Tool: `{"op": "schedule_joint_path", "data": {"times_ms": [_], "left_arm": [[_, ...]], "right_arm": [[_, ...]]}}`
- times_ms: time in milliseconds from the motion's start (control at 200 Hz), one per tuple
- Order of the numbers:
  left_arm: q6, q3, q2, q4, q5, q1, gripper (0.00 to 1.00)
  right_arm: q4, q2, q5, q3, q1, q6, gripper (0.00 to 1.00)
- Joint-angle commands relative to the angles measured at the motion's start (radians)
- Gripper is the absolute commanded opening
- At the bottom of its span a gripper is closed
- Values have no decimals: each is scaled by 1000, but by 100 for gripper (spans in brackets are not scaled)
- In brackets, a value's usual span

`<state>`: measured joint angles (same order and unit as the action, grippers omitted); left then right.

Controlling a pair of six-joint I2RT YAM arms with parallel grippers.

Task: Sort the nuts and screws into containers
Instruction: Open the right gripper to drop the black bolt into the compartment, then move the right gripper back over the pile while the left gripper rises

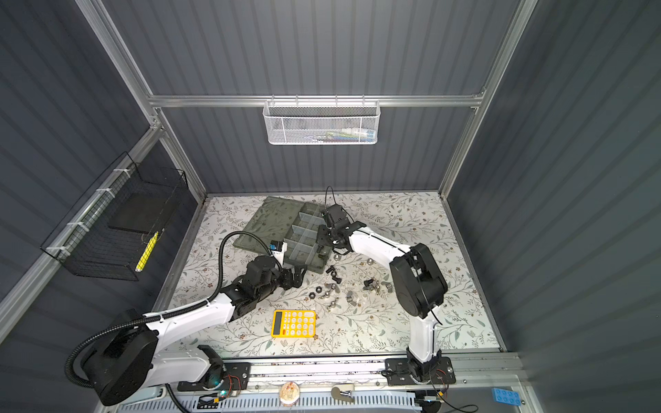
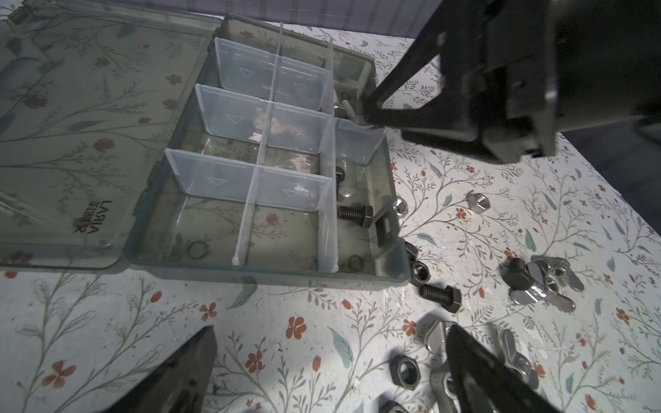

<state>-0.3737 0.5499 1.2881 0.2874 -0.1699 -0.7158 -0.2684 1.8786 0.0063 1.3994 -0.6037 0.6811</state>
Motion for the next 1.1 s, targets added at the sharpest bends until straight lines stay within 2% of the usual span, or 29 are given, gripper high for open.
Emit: {"op": "schedule_joint_path", "data": {"times_ms": [0,75,140,205,315,520,630,776,931,1096], "left_arm": [[6,20,14,-34,-76,-15,100],[16,56,14,-77,-122,-37,100],[46,105,26,-133,-204,-87,100],[68,164,51,-198,-270,-138,100],[58,239,87,-267,-310,-181,100],[36,331,110,-361,-386,-231,100],[38,387,130,-424,-421,-267,100],[19,407,130,-460,-450,-285,100],[2,388,75,-504,-509,-285,100],[-26,322,-25,-500,-526,-285,100]], "right_arm": [[18,-74,47,-66,-1,-20,64],[26,-133,66,-120,-1,-32,70],[37,-187,85,-170,-1,-40,75],[47,-240,102,-222,-1,-47,83],[48,-331,130,-303,1,-58,99],[18,-481,142,-406,18,-76,99],[16,-511,84,-430,44,-80,99],[26,-425,-21,-391,52,-85,99],[144,-316,-121,-400,48,-29,99],[198,-215,-158,-369,24,-6,99]]}}
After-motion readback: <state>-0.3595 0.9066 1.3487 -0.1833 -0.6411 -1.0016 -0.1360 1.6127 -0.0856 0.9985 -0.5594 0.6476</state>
